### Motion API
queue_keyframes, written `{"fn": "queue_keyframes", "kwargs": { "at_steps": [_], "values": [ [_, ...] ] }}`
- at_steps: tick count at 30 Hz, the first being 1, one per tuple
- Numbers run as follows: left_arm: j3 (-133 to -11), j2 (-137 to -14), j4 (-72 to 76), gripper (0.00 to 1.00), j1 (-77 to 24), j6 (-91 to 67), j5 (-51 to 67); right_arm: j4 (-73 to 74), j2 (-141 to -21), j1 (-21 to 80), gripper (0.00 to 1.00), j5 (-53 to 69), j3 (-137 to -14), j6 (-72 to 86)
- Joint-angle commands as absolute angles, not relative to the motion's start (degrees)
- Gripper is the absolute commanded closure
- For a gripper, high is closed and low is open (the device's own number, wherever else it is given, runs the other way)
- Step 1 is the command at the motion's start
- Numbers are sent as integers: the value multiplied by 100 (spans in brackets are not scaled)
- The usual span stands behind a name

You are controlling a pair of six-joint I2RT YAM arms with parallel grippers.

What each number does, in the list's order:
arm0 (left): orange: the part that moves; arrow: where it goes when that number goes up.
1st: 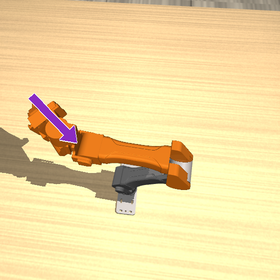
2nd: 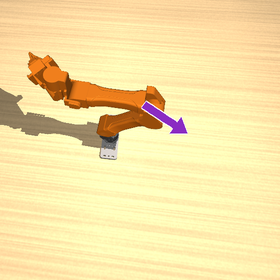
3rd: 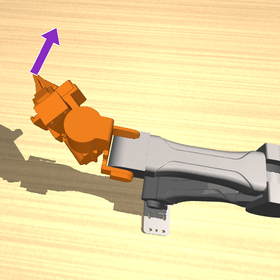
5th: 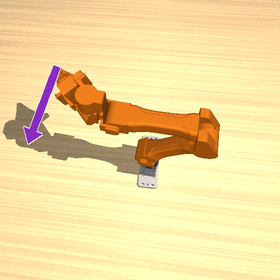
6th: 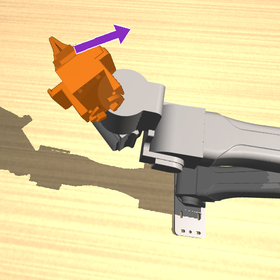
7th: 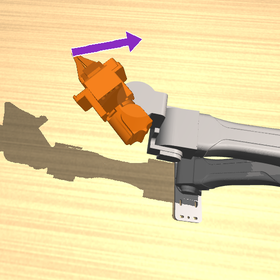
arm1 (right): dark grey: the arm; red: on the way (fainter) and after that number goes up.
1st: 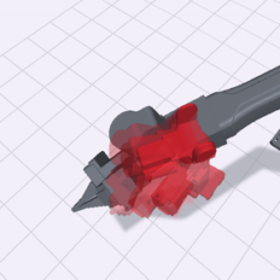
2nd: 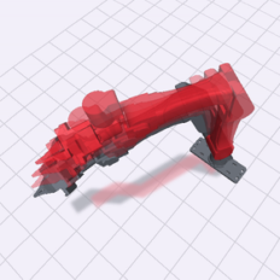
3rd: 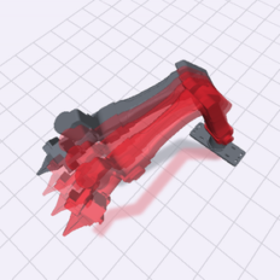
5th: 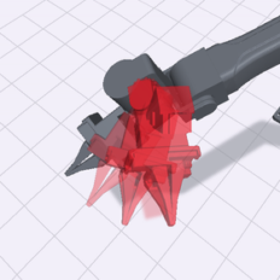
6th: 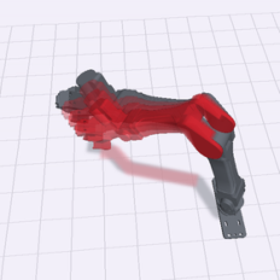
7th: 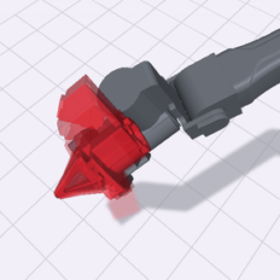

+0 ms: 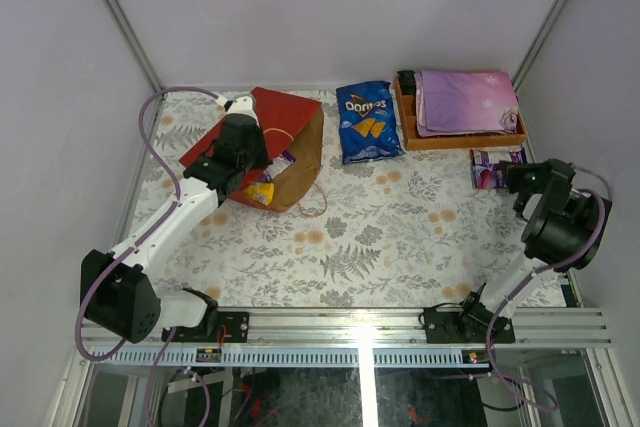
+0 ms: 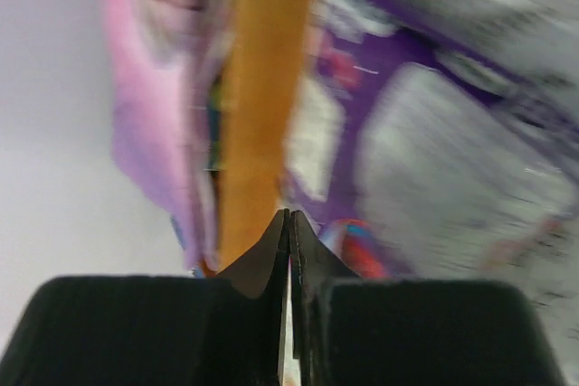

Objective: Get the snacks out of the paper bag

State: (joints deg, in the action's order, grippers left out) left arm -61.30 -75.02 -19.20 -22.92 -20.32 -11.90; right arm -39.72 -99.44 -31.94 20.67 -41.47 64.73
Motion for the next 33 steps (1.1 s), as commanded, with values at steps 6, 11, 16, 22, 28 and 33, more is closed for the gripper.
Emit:
{"fn": "queue_keyframes", "kwargs": {
  "at_steps": [6,11,16,22,28,33],
  "values": [
    [-6287,-7406,-1912,100,-2365,-2012,-1250,-4964,-10683,-3249,100,2206,-3740,6939],
    [-6398,-7378,-1960,100,-2415,-2051,-1229,-4654,-9764,-3242,100,2235,-3789,6706],
    [-6420,-7341,-1934,100,-2431,-1984,-1349,-3807,-8302,-2991,69,2232,-4017,6093],
    [-6142,-7244,-1629,100,-2440,-2142,-1232,-2308,-6486,-1190,21,1463,-4018,5017],
    [-5901,-7033,-1296,100,-2450,-2251,-1001,-2967,-6073,719,11,926,-3326,5393],
    [-5739,-6958,-1258,100,-2452,-2243,-1088,-3169,-6826,2127,10,510,-3463,5280]
  ]
}}
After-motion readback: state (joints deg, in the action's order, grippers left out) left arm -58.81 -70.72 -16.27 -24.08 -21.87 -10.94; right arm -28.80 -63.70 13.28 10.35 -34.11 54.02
